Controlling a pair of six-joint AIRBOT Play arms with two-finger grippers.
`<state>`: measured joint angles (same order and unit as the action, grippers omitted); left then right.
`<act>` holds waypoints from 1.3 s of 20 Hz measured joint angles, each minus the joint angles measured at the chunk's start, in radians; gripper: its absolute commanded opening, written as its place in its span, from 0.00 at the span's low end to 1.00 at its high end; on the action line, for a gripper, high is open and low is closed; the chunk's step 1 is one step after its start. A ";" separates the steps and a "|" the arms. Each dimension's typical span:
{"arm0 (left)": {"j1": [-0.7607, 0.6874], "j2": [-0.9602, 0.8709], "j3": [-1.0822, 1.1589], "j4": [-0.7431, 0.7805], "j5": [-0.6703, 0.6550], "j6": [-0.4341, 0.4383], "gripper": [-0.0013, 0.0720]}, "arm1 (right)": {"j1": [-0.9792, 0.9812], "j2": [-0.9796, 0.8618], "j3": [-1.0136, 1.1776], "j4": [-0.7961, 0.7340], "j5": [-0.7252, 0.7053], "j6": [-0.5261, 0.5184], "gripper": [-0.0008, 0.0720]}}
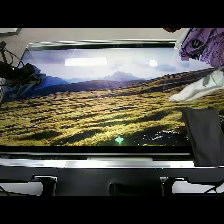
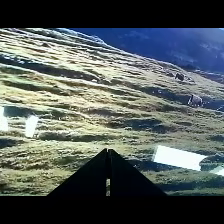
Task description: Fold the clothes and pants, and hang the long-sleeved shirts on hangers.
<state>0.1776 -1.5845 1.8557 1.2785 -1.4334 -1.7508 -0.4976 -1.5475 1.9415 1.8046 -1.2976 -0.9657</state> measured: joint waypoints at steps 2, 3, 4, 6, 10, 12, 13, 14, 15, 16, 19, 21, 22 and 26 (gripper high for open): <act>0.000 0.000 0.000 0.000 0.000 0.000 0.04 | -0.014 0.008 0.000 -0.067 -0.045 0.025 0.05; 0.000 0.000 0.000 0.000 0.000 0.000 0.04 | -0.019 0.011 0.001 -0.101 -0.069 0.038 0.05; 0.000 0.000 0.000 0.000 0.000 0.000 0.04 | -0.022 0.014 0.000 -0.139 -0.095 0.051 0.05; 0.000 0.000 0.000 0.000 -0.002 0.000 0.04 | -0.026 0.021 0.000 -0.208 -0.139 0.069 0.05; 0.000 0.000 0.000 0.000 -0.011 0.000 0.04 | -0.029 0.039 0.001 -0.333 -0.227 0.084 0.05; 0.000 0.000 0.000 0.000 -0.014 0.000 0.04 | -0.029 0.045 0.000 -0.375 -0.273 0.078 0.05; 0.000 0.000 0.000 0.000 -0.016 0.000 0.04 | -0.029 0.047 -0.001 -0.391 -0.297 0.067 0.05; 0.000 0.000 0.000 0.000 -0.016 0.000 0.04 | -0.029 0.049 -0.005 -0.404 -0.320 0.058 0.05; 0.000 0.000 0.000 0.000 -0.017 0.001 0.04 | -0.029 0.050 -0.008 -0.417 -0.338 0.049 0.05; 0.000 0.000 0.000 0.000 -0.020 0.001 0.04 | -0.029 0.051 -0.010 -0.433 -0.358 0.039 0.05; 0.000 0.000 0.000 0.000 -0.027 0.010 0.04 | -0.036 0.053 -0.019 -0.460 -0.399 -0.003 0.05; 0.000 0.000 0.000 0.000 -0.033 0.016 0.04 | -0.056 0.057 -0.043 -0.466 -0.421 -0.032 0.05; 0.000 0.000 0.000 0.000 -0.034 0.018 0.04 | -0.069 0.063 -0.068 -0.463 -0.426 -0.049 0.05; 0.000 0.000 0.000 0.001 -0.040 0.021 0.04 | -0.111 0.124 -0.251 -0.435 -0.388 -0.114 0.05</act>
<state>0.1772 -1.5841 1.8557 1.2793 -1.4731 -1.7298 -0.6090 -1.4235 1.6901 1.3693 -1.6852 -1.0794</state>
